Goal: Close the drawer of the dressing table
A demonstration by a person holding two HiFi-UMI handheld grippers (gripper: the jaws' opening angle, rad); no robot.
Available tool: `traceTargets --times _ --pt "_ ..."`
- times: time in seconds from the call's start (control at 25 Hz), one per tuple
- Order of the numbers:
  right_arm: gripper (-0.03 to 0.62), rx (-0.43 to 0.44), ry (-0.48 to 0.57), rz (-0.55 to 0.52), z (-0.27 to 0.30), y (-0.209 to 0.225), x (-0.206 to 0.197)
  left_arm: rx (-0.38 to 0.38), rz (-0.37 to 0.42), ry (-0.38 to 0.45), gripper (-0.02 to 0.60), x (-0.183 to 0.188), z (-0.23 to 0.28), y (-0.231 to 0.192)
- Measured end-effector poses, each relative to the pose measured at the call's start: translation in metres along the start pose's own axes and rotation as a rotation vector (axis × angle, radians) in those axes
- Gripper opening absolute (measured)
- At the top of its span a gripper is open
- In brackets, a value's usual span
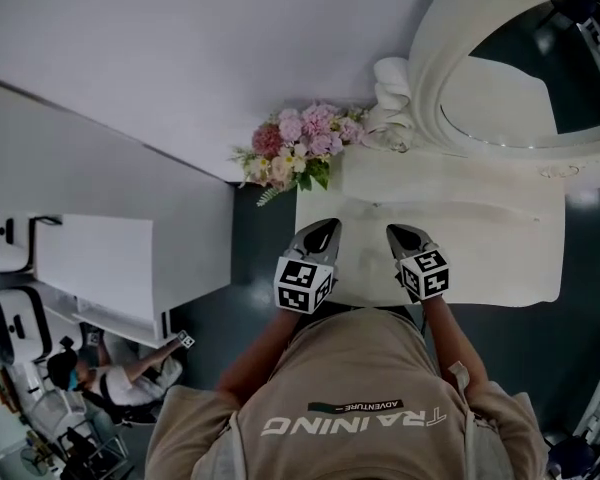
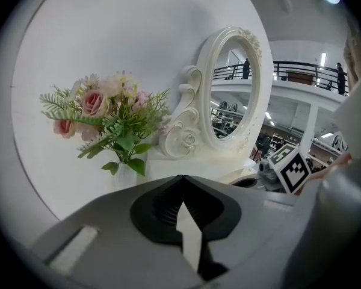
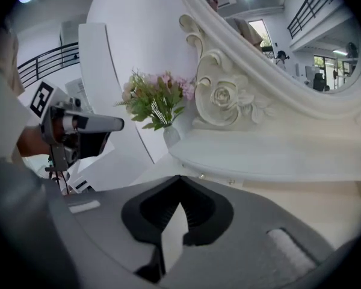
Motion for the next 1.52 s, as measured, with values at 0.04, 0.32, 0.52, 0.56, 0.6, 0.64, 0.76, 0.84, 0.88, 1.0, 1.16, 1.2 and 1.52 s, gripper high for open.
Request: traceTargets --times 0.04,0.32,0.52,0.56,0.6,0.64,0.76,0.84,0.88,1.0,1.16,1.2,1.52 --pt "0.002 0.001 0.027 -0.002 -0.007 -0.002 0.006 0.004 0.004 0.010 0.017 0.002 -0.002 0.001" --pt "0.002 -0.002 0.214 -0.027 -0.058 -0.006 0.054 0.025 0.026 0.093 0.017 0.027 -0.016 0.007" --pt "0.002 0.017 0.282 -0.092 -0.086 -0.015 0.082 0.009 0.056 0.149 0.017 0.050 -0.026 0.015" --pt "0.002 0.018 0.292 -0.102 -0.091 -0.016 0.086 0.008 0.063 0.161 0.017 0.055 -0.027 0.017" --pt "0.002 0.018 0.302 -0.111 -0.095 -0.017 0.090 0.006 0.069 0.173 0.017 0.060 -0.028 0.018" --pt "0.002 0.016 0.312 -0.119 -0.099 -0.018 0.093 0.004 0.075 0.183 0.017 0.064 -0.029 0.019" --pt "0.002 0.007 0.346 -0.152 -0.109 -0.020 0.104 -0.001 0.091 0.204 0.017 0.073 -0.031 0.022" --pt "0.002 0.003 0.370 -0.182 -0.115 -0.023 0.114 -0.003 0.104 0.217 0.017 0.080 -0.032 0.022" --pt "0.002 0.002 0.382 -0.198 -0.117 -0.024 0.119 -0.004 0.110 0.225 0.017 0.083 -0.033 0.022" --pt "0.002 -0.006 0.415 -0.241 -0.124 -0.028 0.132 -0.004 0.128 0.253 0.017 0.094 -0.037 0.023" --pt "0.002 -0.015 0.460 -0.275 -0.133 -0.033 0.145 -0.009 0.146 0.290 0.017 0.108 -0.043 0.025" --pt "0.002 -0.015 0.473 -0.278 -0.135 -0.035 0.149 -0.010 0.150 0.301 0.017 0.113 -0.045 0.026" --pt "0.002 -0.003 0.559 -0.302 -0.155 -0.042 0.171 -0.005 0.174 0.375 0.017 0.142 -0.051 0.032"
Point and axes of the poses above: the fingertips, and each gripper's own axes: z forward along the fingers, y to its right, x out of its top, the point moved 9 cm from there along -z, backward along the fingers, and after that the axes turned 2 degrees about y, right-handed, at the moved point
